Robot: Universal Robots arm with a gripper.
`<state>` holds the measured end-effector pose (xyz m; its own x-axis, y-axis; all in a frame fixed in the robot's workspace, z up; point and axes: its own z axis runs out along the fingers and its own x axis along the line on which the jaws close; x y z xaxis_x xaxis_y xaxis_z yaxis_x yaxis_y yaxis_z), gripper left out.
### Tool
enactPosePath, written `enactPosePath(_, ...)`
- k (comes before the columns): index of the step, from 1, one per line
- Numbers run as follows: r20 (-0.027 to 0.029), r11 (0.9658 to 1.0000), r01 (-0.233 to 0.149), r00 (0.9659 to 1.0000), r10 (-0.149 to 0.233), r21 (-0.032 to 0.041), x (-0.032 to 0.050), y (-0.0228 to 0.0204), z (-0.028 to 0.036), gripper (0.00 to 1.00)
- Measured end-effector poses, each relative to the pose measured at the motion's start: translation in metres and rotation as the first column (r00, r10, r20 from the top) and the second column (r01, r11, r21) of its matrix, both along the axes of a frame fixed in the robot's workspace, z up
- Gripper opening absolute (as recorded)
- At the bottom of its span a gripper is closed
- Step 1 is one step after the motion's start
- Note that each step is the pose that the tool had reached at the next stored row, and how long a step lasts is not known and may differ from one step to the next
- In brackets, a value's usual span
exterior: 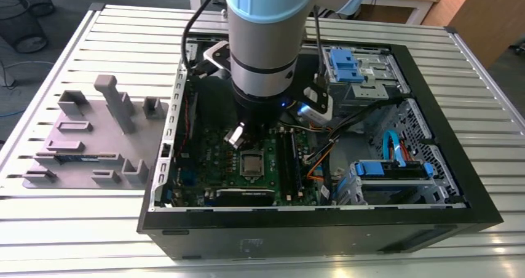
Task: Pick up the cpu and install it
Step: 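Close the cpu cover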
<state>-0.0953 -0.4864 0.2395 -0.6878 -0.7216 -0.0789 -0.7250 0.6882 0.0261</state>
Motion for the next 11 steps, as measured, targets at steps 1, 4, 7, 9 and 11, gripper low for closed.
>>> enactPosePath(1,-0.0001,1.0,0.0,1.0,0.0,-0.0001,-0.0011,-0.0001,-0.0007,0.11)
enactPosePath(4,0.0,1.0,0.0,1.0,0.0,-0.0001,-0.004,-0.0004,-0.0027,0.11)
enactPosePath(7,-0.0001,1.0,0.0,1.0,0.0,-0.0004,-0.0046,-0.0003,-0.0031,0.11)
enactPosePath(9,0.0,1.0,0.0,1.0,0.0,-0.0009,-0.0046,-0.0003,-0.0031,0.11)
enactPosePath(11,0.0002,1.0,0.0,1.0,0.0,-0.0011,-0.0046,-0.0003,-0.0035,0.11)
